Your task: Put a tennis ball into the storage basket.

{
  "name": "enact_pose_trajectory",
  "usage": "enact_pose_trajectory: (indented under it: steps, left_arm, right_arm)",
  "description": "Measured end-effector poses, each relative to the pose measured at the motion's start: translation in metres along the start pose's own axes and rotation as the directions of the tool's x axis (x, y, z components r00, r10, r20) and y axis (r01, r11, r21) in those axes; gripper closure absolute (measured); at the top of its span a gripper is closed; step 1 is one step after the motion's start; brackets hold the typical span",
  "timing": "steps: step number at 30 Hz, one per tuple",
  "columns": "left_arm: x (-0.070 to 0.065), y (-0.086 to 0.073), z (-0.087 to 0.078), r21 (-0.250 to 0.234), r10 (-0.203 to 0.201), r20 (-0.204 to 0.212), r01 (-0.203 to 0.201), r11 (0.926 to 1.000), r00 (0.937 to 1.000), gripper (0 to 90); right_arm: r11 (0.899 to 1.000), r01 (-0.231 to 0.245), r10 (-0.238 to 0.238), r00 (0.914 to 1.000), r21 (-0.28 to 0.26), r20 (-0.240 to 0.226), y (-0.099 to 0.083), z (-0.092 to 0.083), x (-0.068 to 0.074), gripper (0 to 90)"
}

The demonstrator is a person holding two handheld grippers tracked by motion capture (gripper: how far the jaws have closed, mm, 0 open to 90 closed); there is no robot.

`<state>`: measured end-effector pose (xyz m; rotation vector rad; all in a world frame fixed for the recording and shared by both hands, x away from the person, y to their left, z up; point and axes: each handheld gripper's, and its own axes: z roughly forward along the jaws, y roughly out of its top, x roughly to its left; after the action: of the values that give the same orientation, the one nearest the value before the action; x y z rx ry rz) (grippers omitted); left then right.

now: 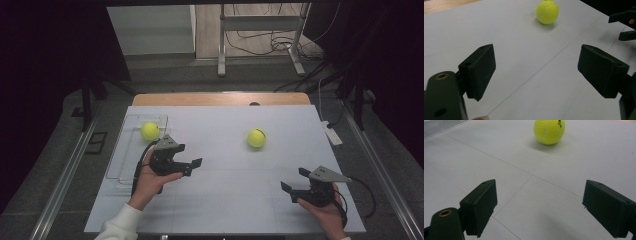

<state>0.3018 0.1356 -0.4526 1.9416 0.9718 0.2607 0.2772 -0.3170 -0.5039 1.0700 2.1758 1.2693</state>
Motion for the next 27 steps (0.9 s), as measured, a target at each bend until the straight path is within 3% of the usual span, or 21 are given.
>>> enact_pose_trajectory:
  steps: [15, 27]
  left_arm:
    - [-0.015, 0.011, 0.025, 0.031, 0.021, 0.019, -0.022, 0.9993, 0.9996, 16.0]
    - [-0.019, 0.02, 0.037, 0.032, 0.036, 0.033, -0.037, 0.9988, 0.9988, 16.0]
  right_arm:
    - [1.0, 0.0, 0.0, 1.0, -0.008, -0.004, -0.001, -0.004, 0.001, 12.6]
    - [1.0, 0.003, -0.003, 1.0, -0.004, 0.0, -0.001, -0.005, 0.002, 12.6]
